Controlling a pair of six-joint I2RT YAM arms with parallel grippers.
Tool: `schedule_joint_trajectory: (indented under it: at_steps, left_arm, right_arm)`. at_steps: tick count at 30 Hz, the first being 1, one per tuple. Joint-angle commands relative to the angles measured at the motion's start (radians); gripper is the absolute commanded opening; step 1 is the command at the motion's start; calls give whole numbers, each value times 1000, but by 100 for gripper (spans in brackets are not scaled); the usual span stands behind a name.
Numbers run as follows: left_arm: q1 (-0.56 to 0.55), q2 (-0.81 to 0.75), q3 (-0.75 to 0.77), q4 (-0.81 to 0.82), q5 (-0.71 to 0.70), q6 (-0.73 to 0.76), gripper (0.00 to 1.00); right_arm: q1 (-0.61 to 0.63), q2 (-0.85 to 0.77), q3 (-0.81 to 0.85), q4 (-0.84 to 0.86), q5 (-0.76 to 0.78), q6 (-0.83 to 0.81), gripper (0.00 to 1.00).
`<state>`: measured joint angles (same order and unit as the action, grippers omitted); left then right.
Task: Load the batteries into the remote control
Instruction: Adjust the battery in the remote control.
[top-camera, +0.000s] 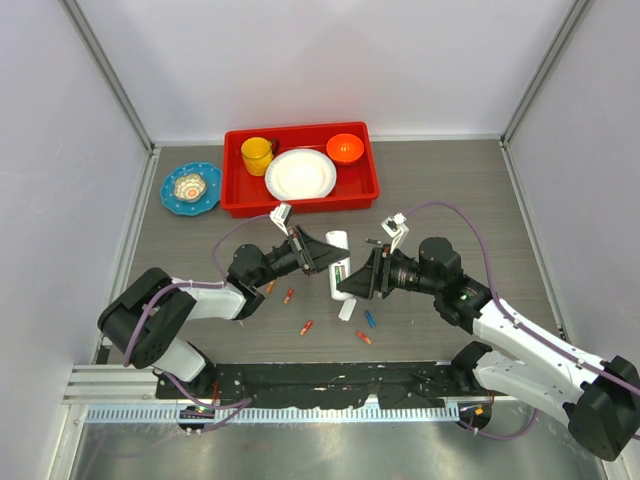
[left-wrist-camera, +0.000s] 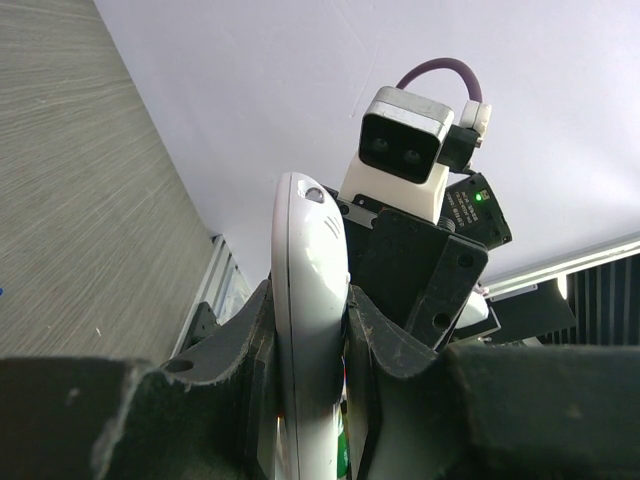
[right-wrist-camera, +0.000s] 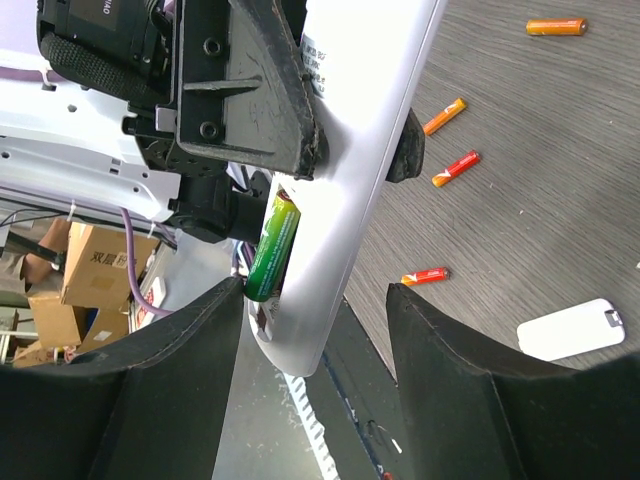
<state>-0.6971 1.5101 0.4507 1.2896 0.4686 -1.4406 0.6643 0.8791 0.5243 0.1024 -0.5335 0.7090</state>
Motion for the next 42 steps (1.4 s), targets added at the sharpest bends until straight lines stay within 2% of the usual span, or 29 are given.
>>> schedule_joint_trajectory:
  at_steps: [1,42]
  left_arm:
    - [-4,-28,22,257,16,-11,0]
    - [-28,-67,23,257,13,-12,0]
  right_arm:
    - [-2,6,3,49,26,6,64]
    - [-3,41,-14,99,52,55,52]
